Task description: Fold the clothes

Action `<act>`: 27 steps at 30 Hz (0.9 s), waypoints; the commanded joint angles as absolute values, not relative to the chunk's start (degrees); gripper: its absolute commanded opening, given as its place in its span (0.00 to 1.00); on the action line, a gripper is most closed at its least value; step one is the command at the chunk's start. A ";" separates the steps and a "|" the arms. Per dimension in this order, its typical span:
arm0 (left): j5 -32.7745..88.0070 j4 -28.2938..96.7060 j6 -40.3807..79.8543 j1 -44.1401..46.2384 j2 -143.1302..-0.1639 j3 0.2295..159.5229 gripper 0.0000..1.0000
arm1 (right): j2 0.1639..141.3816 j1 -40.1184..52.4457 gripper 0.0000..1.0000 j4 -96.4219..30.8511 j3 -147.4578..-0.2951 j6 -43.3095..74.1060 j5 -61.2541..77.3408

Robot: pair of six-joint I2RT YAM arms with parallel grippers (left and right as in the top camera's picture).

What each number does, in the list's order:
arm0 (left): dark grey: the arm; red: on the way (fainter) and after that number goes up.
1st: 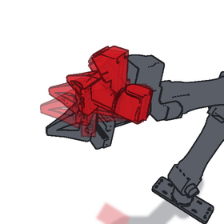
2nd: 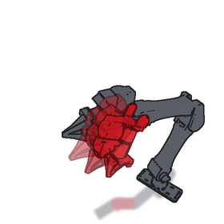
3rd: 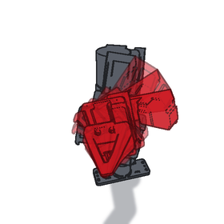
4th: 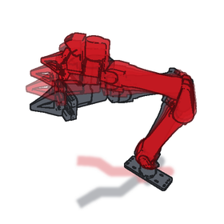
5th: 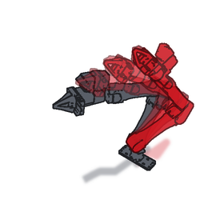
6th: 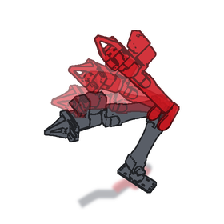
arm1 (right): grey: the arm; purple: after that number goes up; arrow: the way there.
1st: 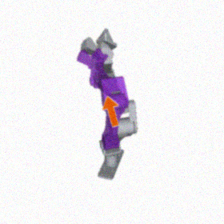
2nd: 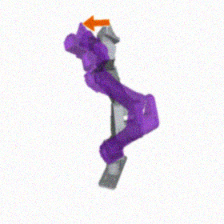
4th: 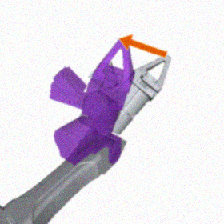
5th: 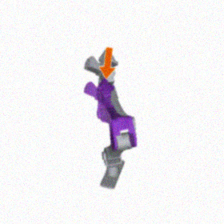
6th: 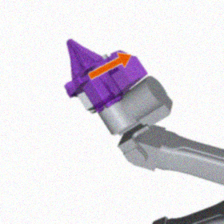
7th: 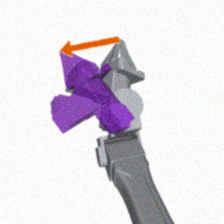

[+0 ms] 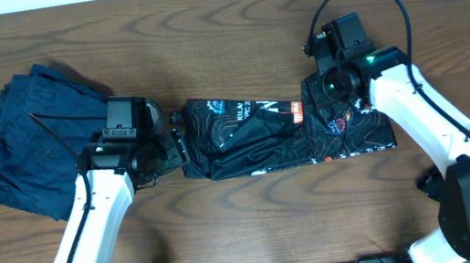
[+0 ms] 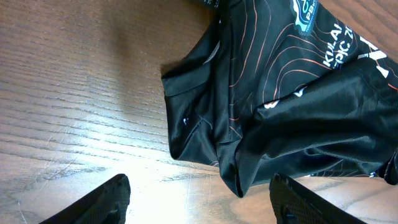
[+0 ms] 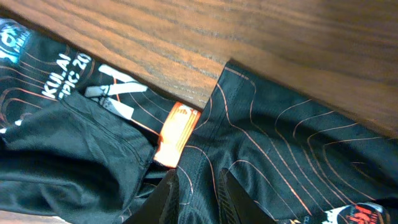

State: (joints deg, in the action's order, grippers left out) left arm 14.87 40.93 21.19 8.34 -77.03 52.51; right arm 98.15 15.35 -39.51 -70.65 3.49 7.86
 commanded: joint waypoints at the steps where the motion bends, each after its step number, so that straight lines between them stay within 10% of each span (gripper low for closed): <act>1: 14.98 41.15 21.54 8.10 -76.84 51.88 0.74 | 100.88 16.73 0.21 -39.57 -69.93 4.32 7.29; 10: 15.00 41.15 21.54 8.10 -76.84 51.88 0.74 | 106.85 18.11 0.25 -39.77 -69.93 4.69 7.27; 17: 15.00 41.15 21.54 8.10 -76.84 51.88 0.74 | 107.37 18.28 0.01 -39.48 -69.93 5.76 7.25; 25: 14.98 41.15 21.52 8.10 -76.84 51.88 0.74 | 107.37 18.31 0.01 -40.05 -69.93 5.76 7.38; 27: 14.98 41.15 21.54 8.10 -76.84 51.88 0.74 | 107.37 18.44 0.23 -40.03 -69.93 5.78 8.05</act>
